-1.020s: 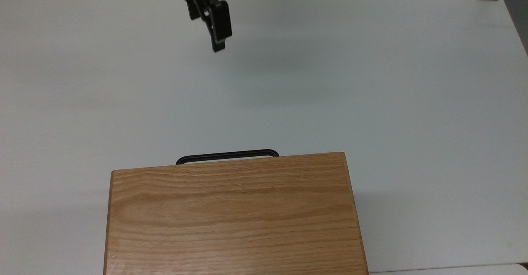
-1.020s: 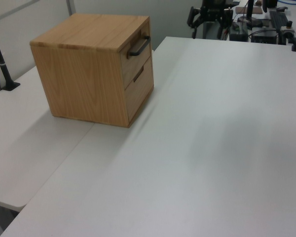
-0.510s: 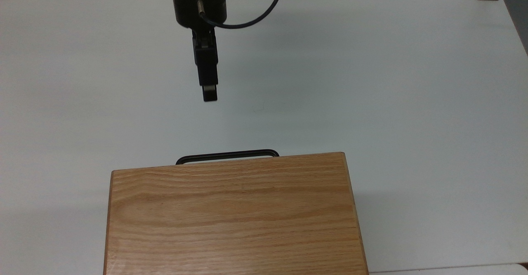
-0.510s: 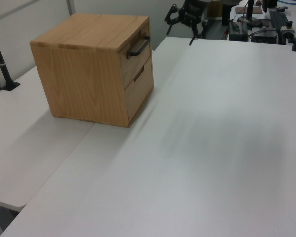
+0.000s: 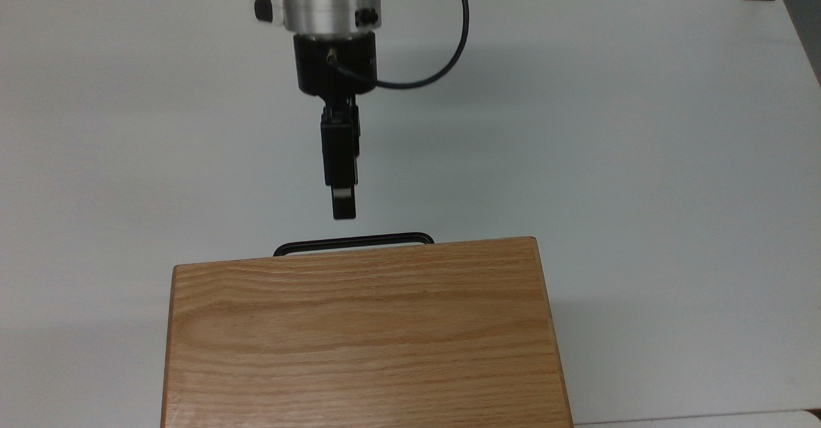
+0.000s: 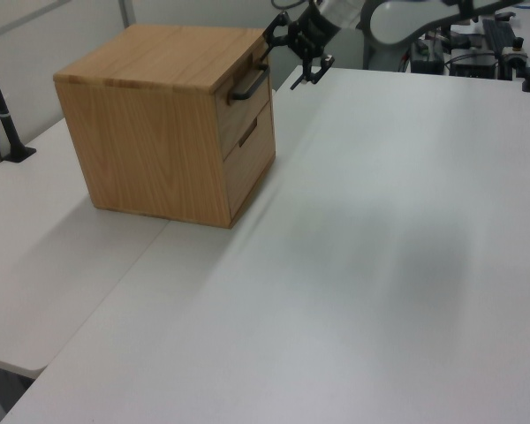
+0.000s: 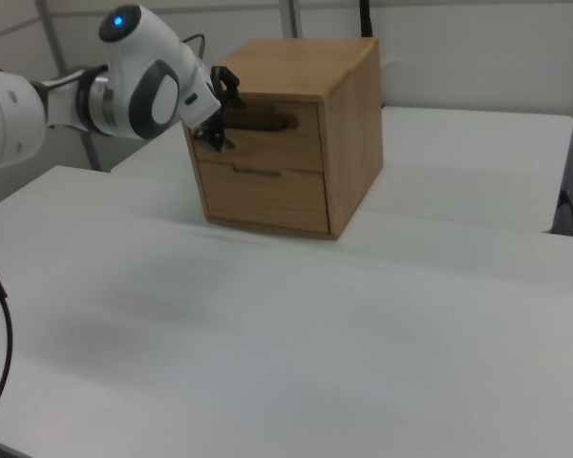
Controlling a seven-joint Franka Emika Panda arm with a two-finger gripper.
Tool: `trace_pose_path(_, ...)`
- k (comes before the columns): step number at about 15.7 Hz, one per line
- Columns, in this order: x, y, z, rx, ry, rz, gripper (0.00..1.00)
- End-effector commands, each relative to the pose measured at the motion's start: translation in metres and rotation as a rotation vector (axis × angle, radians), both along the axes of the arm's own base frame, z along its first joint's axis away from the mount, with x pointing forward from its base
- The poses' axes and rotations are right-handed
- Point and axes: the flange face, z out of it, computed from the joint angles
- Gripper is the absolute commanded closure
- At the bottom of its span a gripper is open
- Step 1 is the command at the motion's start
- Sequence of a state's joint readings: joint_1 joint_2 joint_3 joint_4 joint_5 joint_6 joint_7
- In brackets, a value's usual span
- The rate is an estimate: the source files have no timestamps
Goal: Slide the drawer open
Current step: 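Lower the gripper and hook it onto the black bar handle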
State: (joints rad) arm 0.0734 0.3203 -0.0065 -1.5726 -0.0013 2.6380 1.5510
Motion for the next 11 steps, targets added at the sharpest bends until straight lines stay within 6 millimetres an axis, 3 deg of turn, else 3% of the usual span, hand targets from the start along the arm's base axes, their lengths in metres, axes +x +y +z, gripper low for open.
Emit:
trace_pose_path(1, 0.0156, 0.0051, -0.0153, 0.033, -0.093, -0.015, 0.19)
trace_pose_path(8, 0.0186, 0.0101, -0.0196, 0.043, -0.137, -0.018, 0.69)
trace_pose_path(10, 0.0182, 0.0124, -0.0214, 0.038, -0.133, -0.011, 0.95)
trace_pose_path(11, 0.0177, 0.0124, -0.0219, 0.035, -0.132, -0.01, 1.0)
